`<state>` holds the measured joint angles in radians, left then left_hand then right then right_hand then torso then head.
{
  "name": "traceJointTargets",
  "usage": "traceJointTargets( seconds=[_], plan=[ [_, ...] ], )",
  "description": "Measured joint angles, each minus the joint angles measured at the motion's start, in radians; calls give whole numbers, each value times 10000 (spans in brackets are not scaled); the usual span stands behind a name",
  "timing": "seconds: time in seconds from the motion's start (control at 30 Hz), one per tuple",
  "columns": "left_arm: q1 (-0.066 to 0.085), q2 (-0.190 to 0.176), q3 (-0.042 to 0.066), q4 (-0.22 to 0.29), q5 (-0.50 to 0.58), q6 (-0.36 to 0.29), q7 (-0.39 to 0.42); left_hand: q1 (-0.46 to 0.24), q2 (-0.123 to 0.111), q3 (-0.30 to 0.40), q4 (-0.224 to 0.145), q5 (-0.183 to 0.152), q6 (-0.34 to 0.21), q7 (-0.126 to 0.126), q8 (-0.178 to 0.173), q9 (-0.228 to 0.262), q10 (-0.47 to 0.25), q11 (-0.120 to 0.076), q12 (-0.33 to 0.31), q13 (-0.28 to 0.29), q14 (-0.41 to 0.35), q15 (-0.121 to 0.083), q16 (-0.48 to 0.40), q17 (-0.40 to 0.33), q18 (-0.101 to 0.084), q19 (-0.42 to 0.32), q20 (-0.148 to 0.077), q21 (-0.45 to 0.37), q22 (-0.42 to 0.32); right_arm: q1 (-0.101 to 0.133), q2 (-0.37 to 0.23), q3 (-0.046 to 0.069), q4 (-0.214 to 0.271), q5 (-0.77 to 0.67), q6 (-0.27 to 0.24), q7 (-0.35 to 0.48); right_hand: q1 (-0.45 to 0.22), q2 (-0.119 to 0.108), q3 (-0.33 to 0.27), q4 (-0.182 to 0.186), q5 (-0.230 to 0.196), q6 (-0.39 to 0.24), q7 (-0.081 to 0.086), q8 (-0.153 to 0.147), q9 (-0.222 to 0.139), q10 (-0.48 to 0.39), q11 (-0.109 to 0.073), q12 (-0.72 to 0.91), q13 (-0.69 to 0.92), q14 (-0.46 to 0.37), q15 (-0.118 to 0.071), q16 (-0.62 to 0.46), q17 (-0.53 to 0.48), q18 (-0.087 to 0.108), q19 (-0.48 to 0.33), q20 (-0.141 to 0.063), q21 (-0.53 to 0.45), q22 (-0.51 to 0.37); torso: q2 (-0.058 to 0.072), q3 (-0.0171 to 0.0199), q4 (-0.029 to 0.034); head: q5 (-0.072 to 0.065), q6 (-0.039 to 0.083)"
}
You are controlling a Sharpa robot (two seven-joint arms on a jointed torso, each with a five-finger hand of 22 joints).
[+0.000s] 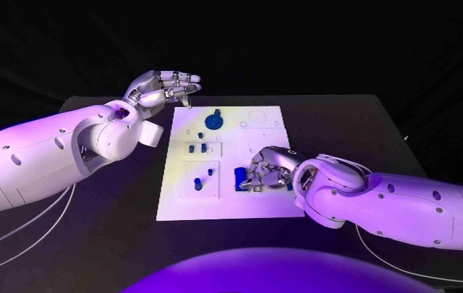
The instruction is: Assemble the parts on the task board
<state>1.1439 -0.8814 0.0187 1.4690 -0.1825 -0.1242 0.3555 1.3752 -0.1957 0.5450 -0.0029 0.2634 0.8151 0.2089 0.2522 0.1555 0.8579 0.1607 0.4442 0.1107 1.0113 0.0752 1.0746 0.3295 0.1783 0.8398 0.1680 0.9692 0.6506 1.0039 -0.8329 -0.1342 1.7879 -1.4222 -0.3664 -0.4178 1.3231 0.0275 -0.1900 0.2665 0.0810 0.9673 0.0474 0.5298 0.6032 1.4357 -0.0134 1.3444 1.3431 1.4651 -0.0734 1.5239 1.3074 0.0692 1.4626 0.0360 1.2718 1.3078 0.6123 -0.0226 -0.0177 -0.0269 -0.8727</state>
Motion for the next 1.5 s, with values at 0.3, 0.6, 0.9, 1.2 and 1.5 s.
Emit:
traceJointTargets(
  seconds=[0.3,0.6,0.9,1.2,1.5],
  plan=[
    [0,0,0,0,1,0,-2,0,0,0,0,0,0,0,0,0,0,0,0,-1,0,0,0,0,0,0,0,0,0,-3,111,-1,-248,-50,15,-108,54,-54,88,-28,40,31,-31,-34,-13,1,0,12,0,36,-33,0,-1,0,22,-21,0,-1,-9,-13,13,-4,0],
    [0,-2,0,0,1,0,-3,0,0,0,0,0,0,0,0,0,0,0,0,-1,0,0,0,0,0,0,0,0,0,-4,150,-1,-328,-196,-75,-216,160,-55,170,-2,118,31,-31,-38,-26,2,2,54,8,-3,-72,0,-1,0,37,-36,0,-2,-5,-4,3,4,0],
    [0,-28,0,4,2,0,-4,-40,40,0,0,0,0,0,0,0,0,0,55,9,0,0,0,0,0,0,0,0,0,21,-413,32,26,-262,-582,-158,264,-53,224,52,361,-14,13,-205,-76,11,11,-198,526,-5,-73,0,-1,-1,36,-36,-202,-3,-4,3,-5,12,0],
    [0,-90,-1,32,3,-2,-6,-40,40,0,0,0,1,0,0,0,0,0,55,8,0,0,0,0,0,0,0,0,0,165,-1577,68,633,-46,-1237,60,856,13,207,124,449,-655,510,-1089,-442,-208,265,-510,1251,10,173,-38,7,0,-92,93,-477,-5,-12,4,-25,-92,0],
    [0,-164,-2,97,5,-4,-7,-40,40,0,0,0,1,0,0,0,0,0,55,7,0,0,0,0,-1,0,0,0,0,80,-2336,59,722,72,-1208,47,1040,118,179,152,364,-654,510,-1181,-480,-387,370,-602,1526,30,219,-151,6,1,-199,199,-783,-5,-20,6,-68,-203,0]
  ],
)
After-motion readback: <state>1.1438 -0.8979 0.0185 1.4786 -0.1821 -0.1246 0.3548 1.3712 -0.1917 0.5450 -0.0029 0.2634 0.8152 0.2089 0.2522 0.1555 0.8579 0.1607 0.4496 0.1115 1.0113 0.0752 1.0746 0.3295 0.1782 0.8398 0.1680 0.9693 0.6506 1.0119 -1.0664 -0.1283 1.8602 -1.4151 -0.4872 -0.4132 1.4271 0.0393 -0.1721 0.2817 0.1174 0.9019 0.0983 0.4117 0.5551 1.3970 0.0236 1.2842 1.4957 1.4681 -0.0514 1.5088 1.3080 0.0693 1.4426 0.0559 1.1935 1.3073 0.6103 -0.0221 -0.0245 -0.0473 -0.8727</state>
